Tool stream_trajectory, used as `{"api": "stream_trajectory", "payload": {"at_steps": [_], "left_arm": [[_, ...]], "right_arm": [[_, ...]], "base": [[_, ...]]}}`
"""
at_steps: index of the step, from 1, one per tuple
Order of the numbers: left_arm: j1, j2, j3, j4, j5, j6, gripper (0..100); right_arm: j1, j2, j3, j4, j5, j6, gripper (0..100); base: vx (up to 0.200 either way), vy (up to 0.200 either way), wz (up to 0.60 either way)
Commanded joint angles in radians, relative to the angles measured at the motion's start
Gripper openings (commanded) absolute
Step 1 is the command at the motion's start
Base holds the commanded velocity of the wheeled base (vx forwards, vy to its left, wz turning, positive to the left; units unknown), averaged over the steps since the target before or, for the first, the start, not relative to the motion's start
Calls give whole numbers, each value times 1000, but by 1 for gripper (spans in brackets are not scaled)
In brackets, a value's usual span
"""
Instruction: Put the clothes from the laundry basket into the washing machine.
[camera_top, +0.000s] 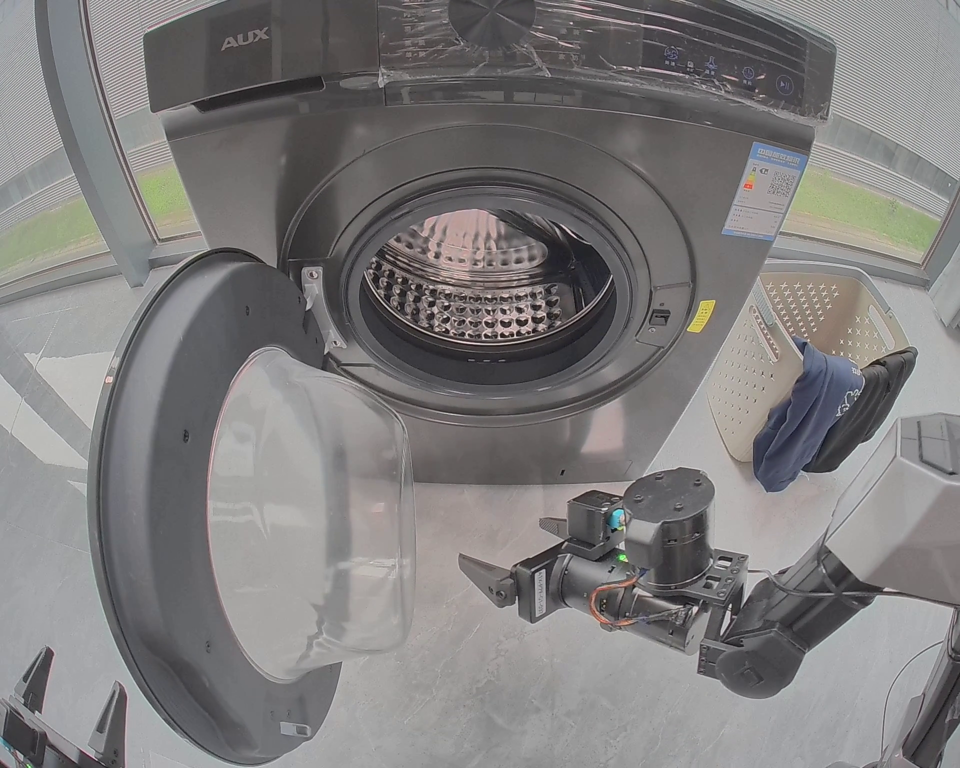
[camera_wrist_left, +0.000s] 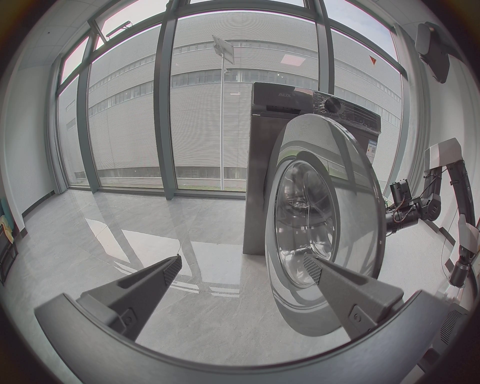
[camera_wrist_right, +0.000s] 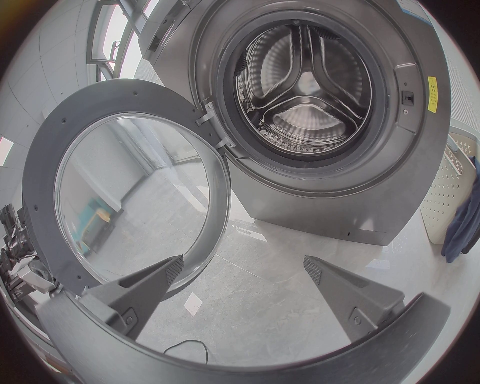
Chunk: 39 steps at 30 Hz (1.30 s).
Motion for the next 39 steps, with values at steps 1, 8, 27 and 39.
{"api": "stream_trajectory", "payload": {"at_steps": [1, 8, 27, 39], "left_arm": [[0, -12, 13, 0, 0, -1, 100], [0, -12, 15, 0, 0, -1, 100], [2, -12, 15, 0, 0, 1, 100], [0, -12, 13, 0, 0, 1, 100]], "right_arm": [[11, 59, -50, 1, -2, 0, 100], [90, 147, -150, -51, -6, 21, 100], [54, 214, -267, -93, -17, 20, 100], [136, 374, -474, -116, -60, 23, 100]], "base": [[0, 0, 0], [0, 0, 0], [0, 0, 0], [0, 0, 0]]}}
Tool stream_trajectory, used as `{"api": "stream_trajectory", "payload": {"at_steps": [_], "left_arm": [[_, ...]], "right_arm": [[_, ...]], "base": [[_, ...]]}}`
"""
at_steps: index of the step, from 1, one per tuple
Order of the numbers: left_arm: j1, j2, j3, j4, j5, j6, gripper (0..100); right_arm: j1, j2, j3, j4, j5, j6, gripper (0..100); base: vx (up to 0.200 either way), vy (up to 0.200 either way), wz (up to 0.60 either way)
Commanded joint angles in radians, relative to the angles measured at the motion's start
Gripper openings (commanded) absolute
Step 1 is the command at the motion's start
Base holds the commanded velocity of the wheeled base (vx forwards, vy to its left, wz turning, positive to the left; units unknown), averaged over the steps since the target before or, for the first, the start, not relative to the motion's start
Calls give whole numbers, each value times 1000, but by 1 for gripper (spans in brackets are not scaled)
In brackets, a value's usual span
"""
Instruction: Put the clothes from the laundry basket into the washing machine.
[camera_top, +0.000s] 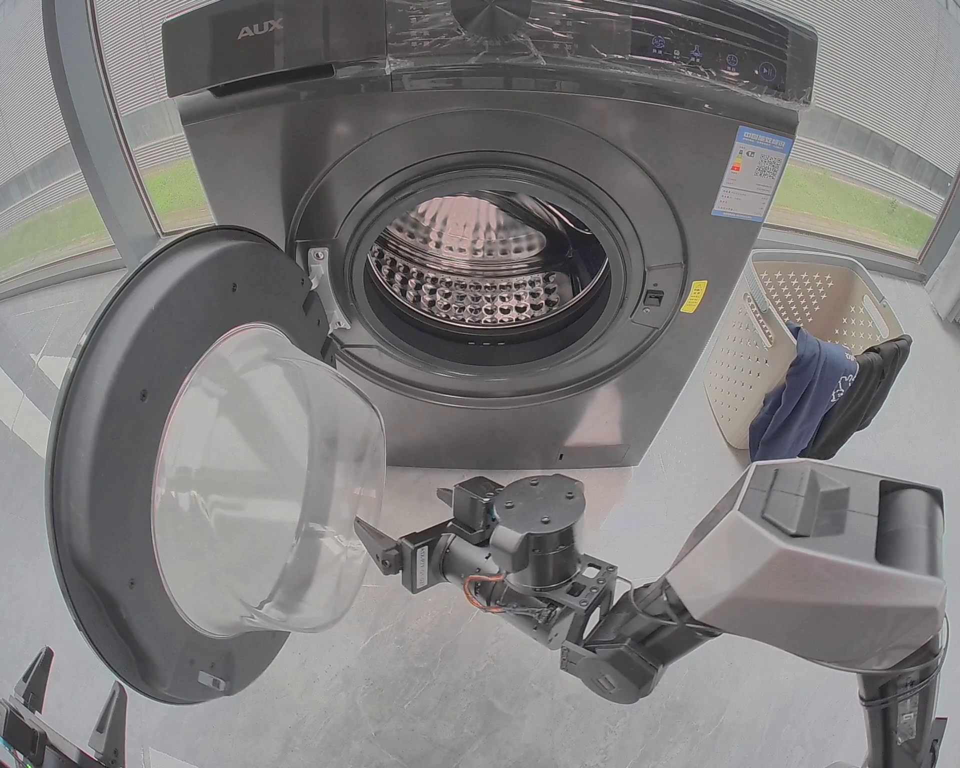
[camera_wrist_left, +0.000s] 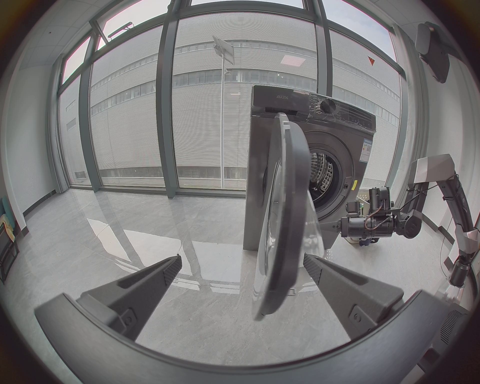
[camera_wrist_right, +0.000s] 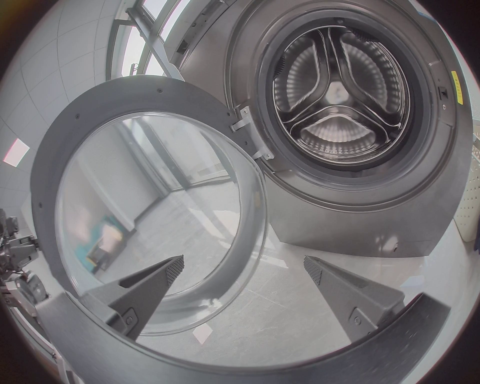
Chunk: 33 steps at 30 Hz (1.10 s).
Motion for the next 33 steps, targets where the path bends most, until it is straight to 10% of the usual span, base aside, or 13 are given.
{"api": "stream_trajectory", "payload": {"at_steps": [1, 11, 28, 33], "left_arm": [[0, -12, 15, 0, 0, -1, 100], [0, -12, 15, 0, 0, 1, 100], [0, -12, 13, 0, 0, 1, 100], [0, -12, 15, 0, 0, 2, 100]], "right_arm": [[55, 93, -102, -15, -29, 5, 100], [59, 81, -128, -63, -64, 42, 100], [-136, -737, 721, -63, -64, -67, 100], [-301, -990, 945, -60, -75, -82, 100]], "base": [[0, 0, 0], [0, 0, 0], [0, 0, 0], [0, 0, 0]]}}
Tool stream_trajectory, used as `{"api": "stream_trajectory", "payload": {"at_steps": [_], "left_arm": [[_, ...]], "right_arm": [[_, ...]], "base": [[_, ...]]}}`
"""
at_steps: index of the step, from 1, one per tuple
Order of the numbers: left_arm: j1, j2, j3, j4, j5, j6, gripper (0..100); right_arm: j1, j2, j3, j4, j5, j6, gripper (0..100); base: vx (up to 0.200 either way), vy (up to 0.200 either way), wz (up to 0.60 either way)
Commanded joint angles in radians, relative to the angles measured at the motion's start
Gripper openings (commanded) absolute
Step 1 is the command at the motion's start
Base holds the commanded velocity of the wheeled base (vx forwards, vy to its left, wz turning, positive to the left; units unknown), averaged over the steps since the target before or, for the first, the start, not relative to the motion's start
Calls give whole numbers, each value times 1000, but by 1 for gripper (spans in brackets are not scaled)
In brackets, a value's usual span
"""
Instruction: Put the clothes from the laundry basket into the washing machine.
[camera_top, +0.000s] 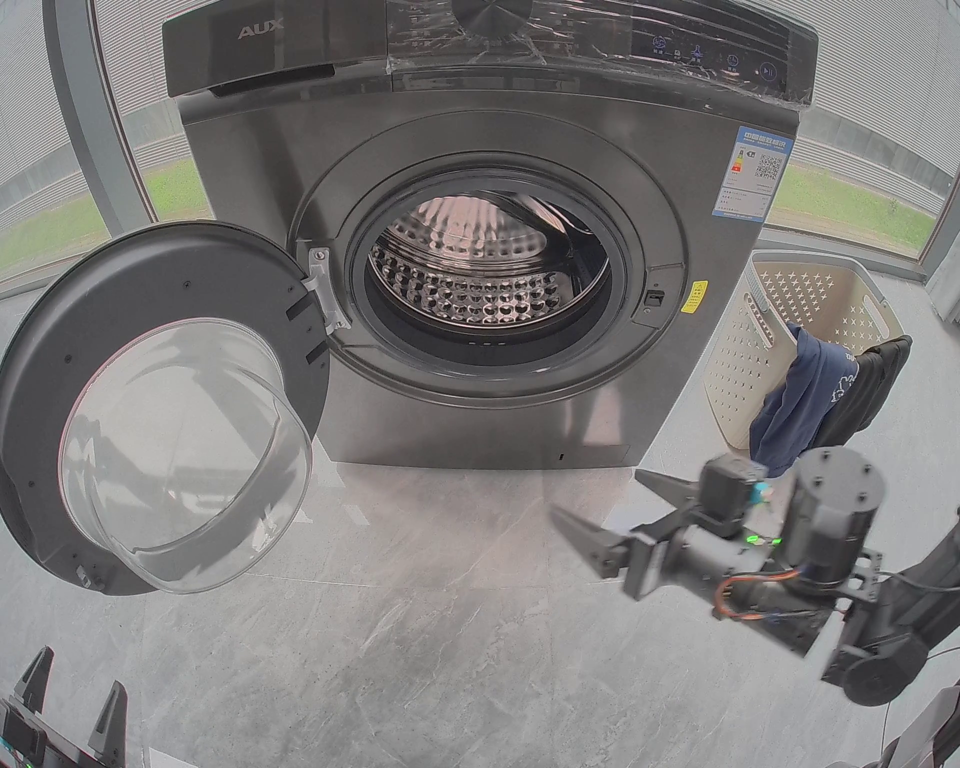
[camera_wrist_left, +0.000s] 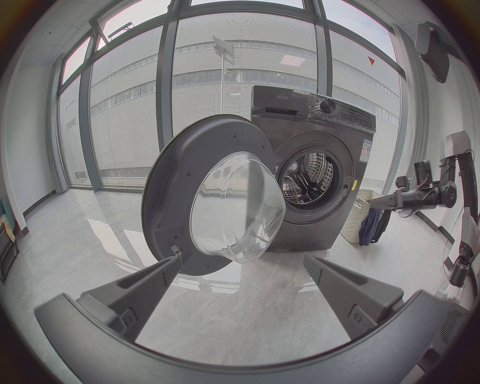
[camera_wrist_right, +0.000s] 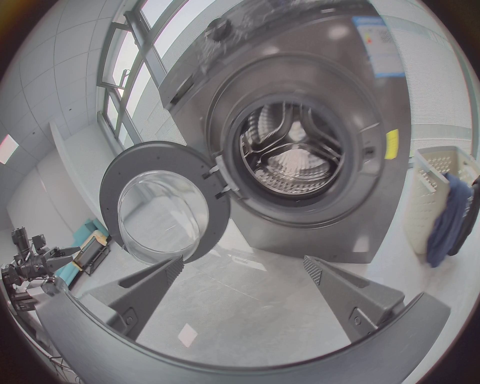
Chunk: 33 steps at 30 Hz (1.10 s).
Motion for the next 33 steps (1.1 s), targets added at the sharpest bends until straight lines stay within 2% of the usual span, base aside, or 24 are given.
{"api": "stream_trajectory", "payload": {"at_steps": [1, 3, 4, 7, 13, 15, 17, 23, 30, 31, 32, 33], "left_arm": [[0, -12, 13, 0, 1, 1, 100], [0, -12, 13, 0, 1, 0, 100], [0, -12, 15, 0, 1, 0, 100], [0, -12, 15, 0, -1, 0, 100], [0, -12, 13, 0, 1, 0, 100], [0, -12, 13, 0, 1, 0, 100], [0, -12, 15, 0, 1, 0, 100], [0, -12, 15, 0, 1, 0, 100], [0, -12, 15, 0, 1, 0, 100], [0, -12, 15, 0, 1, 0, 100], [0, -12, 15, 0, 1, 0, 100], [0, -12, 15, 0, 1, 0, 100]], "right_arm": [[-248, -497, 381, 11, -19, -45, 100], [-304, -581, 449, 19, -19, -47, 100], [-337, -624, 450, 43, -22, -36, 100], [-468, -845, 450, 229, -6, -45, 100], [-598, -1244, 443, 685, 69, -85, 100], [-632, -1322, 423, 783, 89, -93, 100], [-672, -1381, 404, 852, 113, -103, 100], [-744, -1473, 450, 884, 182, -132, 100], [-796, -1572, 450, 981, 211, -160, 100], [-801, -1626, 450, 1044, 222, -162, 100], [-801, -1626, 450, 1044, 222, -162, 100], [-802, -1694, 450, 1139, 224, -166, 100]], "base": [[0, 0, 0], [0, 0, 0], [0, 0, 0], [0, 0, 0], [0, 0, 0], [0, 0, 0], [0, 0, 0], [0, 0, 0], [0, 0, 0], [0, 0, 0], [0, 0, 0], [0, 0, 0]]}}
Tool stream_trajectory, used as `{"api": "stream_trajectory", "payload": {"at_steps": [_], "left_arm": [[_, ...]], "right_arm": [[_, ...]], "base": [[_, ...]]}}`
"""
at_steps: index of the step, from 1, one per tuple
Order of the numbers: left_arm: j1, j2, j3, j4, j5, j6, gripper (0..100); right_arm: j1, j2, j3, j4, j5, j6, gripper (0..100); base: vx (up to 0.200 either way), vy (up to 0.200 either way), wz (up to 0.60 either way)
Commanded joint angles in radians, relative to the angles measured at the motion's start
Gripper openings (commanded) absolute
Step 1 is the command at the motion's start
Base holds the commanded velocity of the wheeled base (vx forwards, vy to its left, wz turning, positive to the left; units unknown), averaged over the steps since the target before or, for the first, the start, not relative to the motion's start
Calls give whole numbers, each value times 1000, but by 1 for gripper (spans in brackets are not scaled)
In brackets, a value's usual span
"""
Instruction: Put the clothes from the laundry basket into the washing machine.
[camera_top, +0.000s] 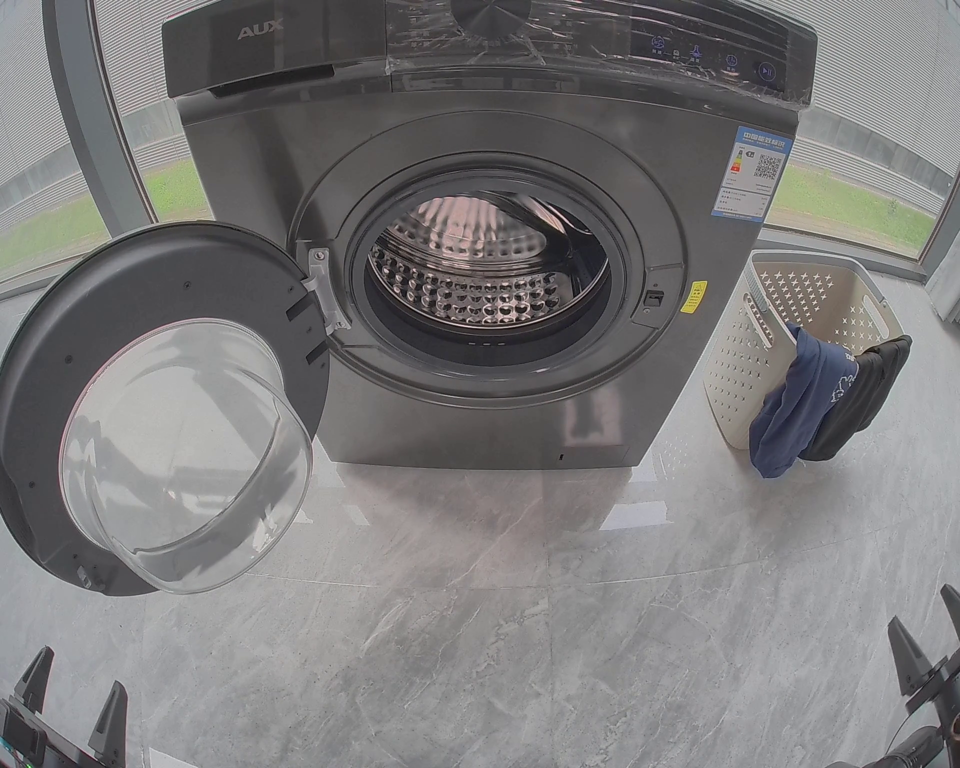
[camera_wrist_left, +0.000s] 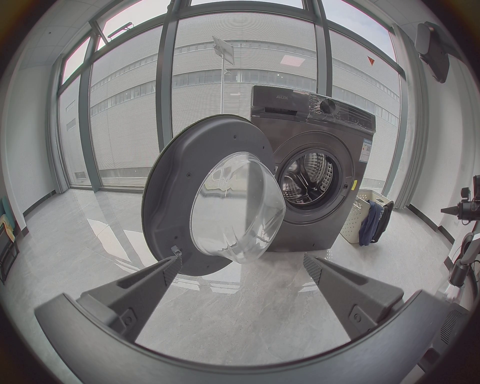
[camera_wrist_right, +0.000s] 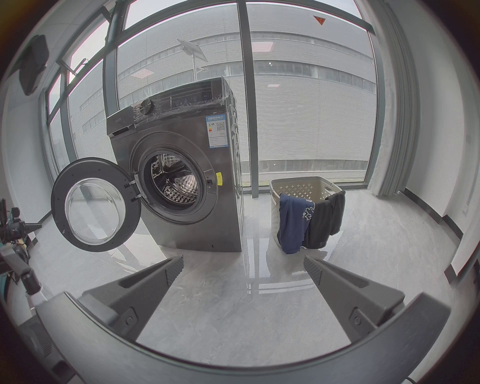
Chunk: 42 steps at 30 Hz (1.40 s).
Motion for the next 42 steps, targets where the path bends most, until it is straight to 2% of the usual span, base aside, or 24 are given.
{"api": "stream_trajectory", "payload": {"at_steps": [1, 2, 6, 23, 42], "left_arm": [[0, -12, 15, 0, -1, -1, 100], [0, -12, 15, 0, -1, -1, 100], [0, -12, 13, 0, 1, -1, 100], [0, -12, 13, 0, 1, -1, 100], [0, -12, 13, 0, 1, -1, 100]], "right_arm": [[-25, -243, 17, 177, 13, -22, 100], [-22, -266, 8, 211, 10, -27, 100], [-21, -266, 19, 212, -20, -24, 100], [-19, -269, 19, 211, -17, -31, 100], [-19, -269, 19, 211, -17, -31, 100]], "base": [[0, 0, 0], [0, 0, 0], [0, 0, 0], [0, 0, 0], [0, -200, 0]]}}
